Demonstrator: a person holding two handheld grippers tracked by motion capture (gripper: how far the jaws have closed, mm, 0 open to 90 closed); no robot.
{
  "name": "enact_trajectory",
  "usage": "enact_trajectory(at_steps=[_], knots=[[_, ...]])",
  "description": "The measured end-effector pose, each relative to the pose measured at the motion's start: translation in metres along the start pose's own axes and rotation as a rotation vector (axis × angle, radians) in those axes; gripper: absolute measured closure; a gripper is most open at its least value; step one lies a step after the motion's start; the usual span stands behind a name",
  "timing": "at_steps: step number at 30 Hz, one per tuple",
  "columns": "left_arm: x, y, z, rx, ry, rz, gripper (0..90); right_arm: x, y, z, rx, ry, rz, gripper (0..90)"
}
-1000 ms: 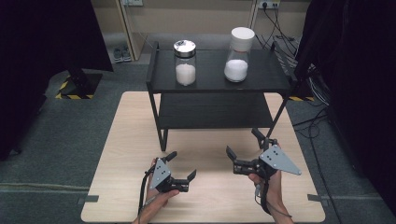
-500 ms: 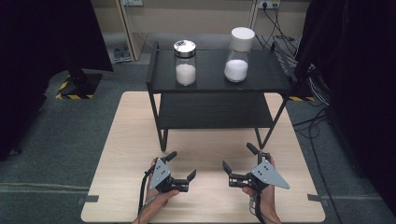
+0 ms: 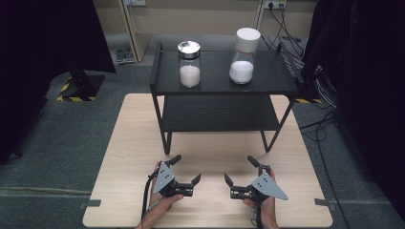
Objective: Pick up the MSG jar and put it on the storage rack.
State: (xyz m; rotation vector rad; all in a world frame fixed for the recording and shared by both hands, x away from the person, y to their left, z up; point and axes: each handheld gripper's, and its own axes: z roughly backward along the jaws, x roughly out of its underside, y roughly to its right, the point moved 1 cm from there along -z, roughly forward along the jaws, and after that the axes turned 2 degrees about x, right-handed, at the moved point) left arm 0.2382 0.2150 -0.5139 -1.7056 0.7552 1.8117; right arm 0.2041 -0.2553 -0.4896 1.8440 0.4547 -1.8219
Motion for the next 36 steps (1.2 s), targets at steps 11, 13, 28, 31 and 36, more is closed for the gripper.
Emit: enact_trajectory(at_steps=[11,13,28,31,36], knots=[[0.0,0.0,-0.001,0.006,0.002,0.001,0.1,0.012,-0.001,-0.001,-0.015,-0.005,-0.005,0.2],[0.001,0.0,-0.001,0.006,0.002,0.003,0.1,0.013,-0.001,-0.001,-0.015,-0.009,-0.004,0.2],[0.002,-0.002,0.0,-0.002,0.006,0.015,0.0,0.018,0.001,0.001,-0.004,-0.022,-0.002,0.3],[0.001,-0.003,0.0,-0.007,0.006,0.015,0.1,0.019,0.002,0.001,-0.005,-0.024,-0.007,0.3],[0.001,-0.003,0.002,-0.009,0.009,0.017,0.1,0.019,0.002,0.0,-0.006,-0.026,-0.014,0.3]])
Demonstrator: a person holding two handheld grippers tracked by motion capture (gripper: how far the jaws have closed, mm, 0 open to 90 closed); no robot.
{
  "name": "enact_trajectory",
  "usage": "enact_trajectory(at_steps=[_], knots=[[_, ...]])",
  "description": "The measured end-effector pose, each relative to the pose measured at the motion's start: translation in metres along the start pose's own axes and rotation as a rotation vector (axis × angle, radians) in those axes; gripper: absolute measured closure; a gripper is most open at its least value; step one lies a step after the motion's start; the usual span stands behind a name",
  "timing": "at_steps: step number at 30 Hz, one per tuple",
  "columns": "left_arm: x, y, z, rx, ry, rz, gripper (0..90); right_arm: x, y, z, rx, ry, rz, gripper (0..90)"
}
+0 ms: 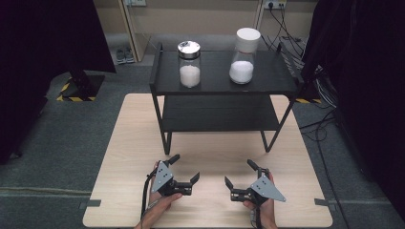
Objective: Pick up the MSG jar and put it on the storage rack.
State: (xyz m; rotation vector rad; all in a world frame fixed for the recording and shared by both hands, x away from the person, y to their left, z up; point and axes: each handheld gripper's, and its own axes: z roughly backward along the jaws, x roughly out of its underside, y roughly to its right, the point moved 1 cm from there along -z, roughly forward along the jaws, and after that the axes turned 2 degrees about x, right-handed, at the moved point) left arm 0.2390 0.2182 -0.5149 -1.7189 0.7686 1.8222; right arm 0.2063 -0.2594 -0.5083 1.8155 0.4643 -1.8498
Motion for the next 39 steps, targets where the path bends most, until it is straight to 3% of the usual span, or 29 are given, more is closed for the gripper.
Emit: enact_trajectory(at_steps=[39], knots=[[0.0002,0.0011,0.0002,0.003,0.003,-0.006,0.1,-0.0006,-0.0002,0.0022,0.012,0.0,-0.004,0.3]])
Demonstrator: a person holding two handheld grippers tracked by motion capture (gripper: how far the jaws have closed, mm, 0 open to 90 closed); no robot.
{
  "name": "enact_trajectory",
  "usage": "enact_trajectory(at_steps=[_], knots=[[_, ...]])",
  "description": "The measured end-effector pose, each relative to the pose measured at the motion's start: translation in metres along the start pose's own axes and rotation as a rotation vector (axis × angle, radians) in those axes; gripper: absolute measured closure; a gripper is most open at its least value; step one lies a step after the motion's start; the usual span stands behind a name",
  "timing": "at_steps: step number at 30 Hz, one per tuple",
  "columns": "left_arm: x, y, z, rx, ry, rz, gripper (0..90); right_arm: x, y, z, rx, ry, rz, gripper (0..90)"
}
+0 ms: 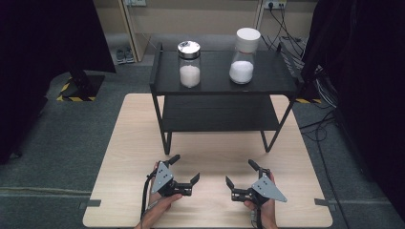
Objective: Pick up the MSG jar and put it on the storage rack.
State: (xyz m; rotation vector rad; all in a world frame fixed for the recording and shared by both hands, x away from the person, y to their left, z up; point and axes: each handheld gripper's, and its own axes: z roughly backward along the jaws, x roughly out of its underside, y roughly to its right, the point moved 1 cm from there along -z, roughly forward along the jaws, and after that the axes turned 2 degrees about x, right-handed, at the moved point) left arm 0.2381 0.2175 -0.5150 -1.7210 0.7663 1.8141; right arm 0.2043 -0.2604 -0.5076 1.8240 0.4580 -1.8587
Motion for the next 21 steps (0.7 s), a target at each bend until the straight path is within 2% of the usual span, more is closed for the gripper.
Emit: enact_trajectory(at_steps=[21], knots=[[0.0001,0.0002,-0.0001,0.002,0.001,-0.001,0.1,0.0006,0.001,-0.0003,-0.002,-0.003,-0.001,0.6]])
